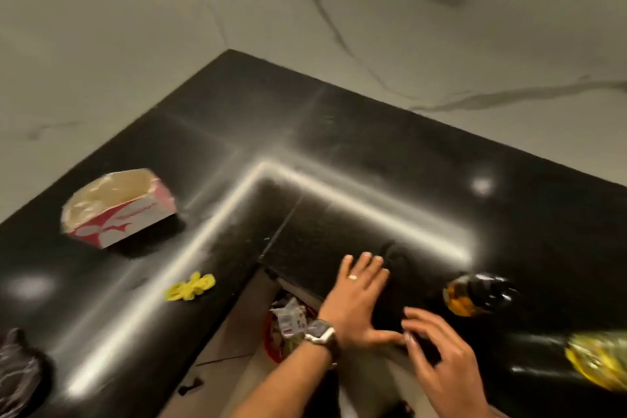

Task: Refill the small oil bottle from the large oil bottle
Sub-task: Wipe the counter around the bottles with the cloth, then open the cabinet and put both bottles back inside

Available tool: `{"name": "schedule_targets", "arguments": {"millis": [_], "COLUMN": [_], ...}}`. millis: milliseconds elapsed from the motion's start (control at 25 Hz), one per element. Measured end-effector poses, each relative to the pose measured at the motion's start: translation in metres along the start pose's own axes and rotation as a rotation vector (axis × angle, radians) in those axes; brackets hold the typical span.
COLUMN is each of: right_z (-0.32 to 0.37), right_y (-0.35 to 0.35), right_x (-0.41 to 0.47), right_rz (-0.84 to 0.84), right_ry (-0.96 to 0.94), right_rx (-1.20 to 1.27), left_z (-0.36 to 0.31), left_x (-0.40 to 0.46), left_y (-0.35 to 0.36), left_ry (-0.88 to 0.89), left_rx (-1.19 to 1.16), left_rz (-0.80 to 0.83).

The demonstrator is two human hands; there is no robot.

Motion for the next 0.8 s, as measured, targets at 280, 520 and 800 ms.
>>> {"name": "schedule_targets", "arguments": {"millis": [280, 520, 800], "right_z": [-0.123, -0.146, -0.139], "right_y": [-0.114, -0.12, -0.122], "right_x": [-0.142, -0.176, -0.176], "right_rz": [-0.066, 0.058, 0.069], "right_ry": [0.191, 0.407, 0.384], "right_rx": [-0.497, -0.668, -0.653], "left_z": [-0.058, -0.085, -0.111], "left_x": [0.015, -0.001, -0.015], "left_y": [0.002, 0.015, 0.0], "left_ry": [0.1, 0.056, -0.008], "left_rx": [0.269, 0.39, 0.34], "left_rz": [-0.034, -0.025, -0.051]}}
Point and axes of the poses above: each hand's wrist, its own x-axis towards the middle knuckle, its own y-axis out of the palm, z = x × y, the point moved 7 cm from there along x, towards the middle knuckle, and after that the axes turned 8 degrees about x, right-handed, at the moved point
